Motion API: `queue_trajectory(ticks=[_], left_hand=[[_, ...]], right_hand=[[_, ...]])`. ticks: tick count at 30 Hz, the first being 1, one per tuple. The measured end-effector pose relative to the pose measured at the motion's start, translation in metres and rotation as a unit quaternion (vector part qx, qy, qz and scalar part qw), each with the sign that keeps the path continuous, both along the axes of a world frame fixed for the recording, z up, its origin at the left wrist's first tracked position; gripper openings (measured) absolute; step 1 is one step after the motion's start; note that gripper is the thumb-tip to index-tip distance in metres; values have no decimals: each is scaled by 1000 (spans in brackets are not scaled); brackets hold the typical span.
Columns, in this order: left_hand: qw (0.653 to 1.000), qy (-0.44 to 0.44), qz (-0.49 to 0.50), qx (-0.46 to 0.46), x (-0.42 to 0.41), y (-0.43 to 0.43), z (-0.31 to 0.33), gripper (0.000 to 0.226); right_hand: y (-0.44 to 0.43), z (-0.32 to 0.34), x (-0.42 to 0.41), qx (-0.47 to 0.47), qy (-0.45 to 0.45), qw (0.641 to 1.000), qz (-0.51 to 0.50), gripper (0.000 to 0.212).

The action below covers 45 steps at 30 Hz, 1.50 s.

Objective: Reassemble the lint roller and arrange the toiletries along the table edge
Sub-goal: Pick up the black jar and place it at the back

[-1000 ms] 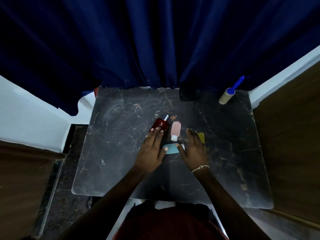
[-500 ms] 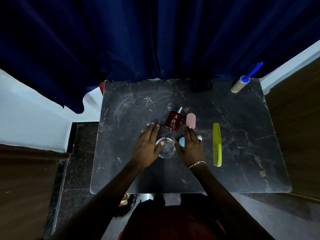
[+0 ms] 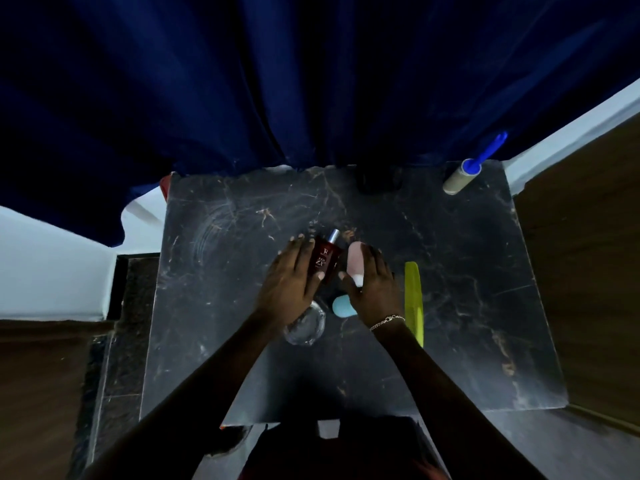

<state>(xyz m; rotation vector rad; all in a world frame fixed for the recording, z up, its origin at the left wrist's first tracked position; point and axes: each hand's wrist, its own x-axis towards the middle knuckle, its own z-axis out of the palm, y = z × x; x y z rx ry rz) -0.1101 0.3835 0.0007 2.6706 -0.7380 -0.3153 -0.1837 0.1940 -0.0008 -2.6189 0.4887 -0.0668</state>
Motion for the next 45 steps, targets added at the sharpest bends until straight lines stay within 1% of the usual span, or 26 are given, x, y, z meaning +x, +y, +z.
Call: queue_trajectory(ticks=[2,3,5,6,7,9,11,13,14,15,16,17,18,19,20,23,25,27,30,33,37,40,43,45], left_hand=[[1000,2,-13,-18,23,-23,2,69],[999,8,-15,-27,36,-36,3,70],[998,43,-2,-47,67,-66,4,72],[995,72,11,-63,82,-83,5,72],[990,107,29,-86,98,-101,6,71],[970,174,85,-148,128,-137,10,69],[948,213,149,-181,158,-170,12,71],[932,260,180,-176,178,-193,11,73],[927,281,180,-172,182,-201,9,73],[924,294,177,-170,183,-207,8,71],[923,297,176,-171,182,-210,7,70],[923,293,176,-178,180,-212,7,67],[922,288,176,-188,176,-212,6,65],[922,283,174,-196,173,-211,7,62],[923,280,171,-201,169,-208,7,59],[925,271,176,-202,155,-194,7,54],[924,261,186,-210,145,-182,10,55],[915,262,192,-240,136,-166,15,55],[907,261,186,-272,127,-136,25,55],[911,254,169,-278,123,-101,34,62],[910,252,174,-280,121,-45,45,78],[902,253,194,-292,118,-7,50,80],[895,243,225,-300,117,32,52,79],[893,222,243,-308,117,58,50,77]], right_hand=[[-24,-1,22,4,-6,1000,-6,75],[-35,0,35,22,-13,1000,-12,74],[-57,2,67,108,-34,991,-69,73],[-69,4,87,177,-42,975,-123,73],[-81,7,107,258,-51,948,-180,75],[-103,12,147,404,-51,874,-264,78],[-127,14,177,492,-28,815,-304,74],[-141,15,193,536,10,776,-331,50],[-147,13,197,540,28,770,-338,37],[-149,15,198,528,51,784,-323,31],[-151,12,198,505,72,802,-309,30],[-151,10,199,471,85,825,-301,22],[-151,9,196,476,64,827,-293,7],[-147,12,191,457,36,841,-288,14],[-147,11,186,445,15,847,-290,21],[-144,9,172,387,11,890,-239,22],[-138,12,162,349,9,914,-205,30],[-127,23,153,328,-6,928,-175,31],[-104,36,143,292,-31,949,-115,23],[-75,47,138,291,-53,954,-51,15],[-28,54,143,279,-47,959,29,13],[11,56,150,299,-44,951,71,16],[49,58,158,360,-31,929,84,27],[73,56,166,404,-19,911,83,46]])
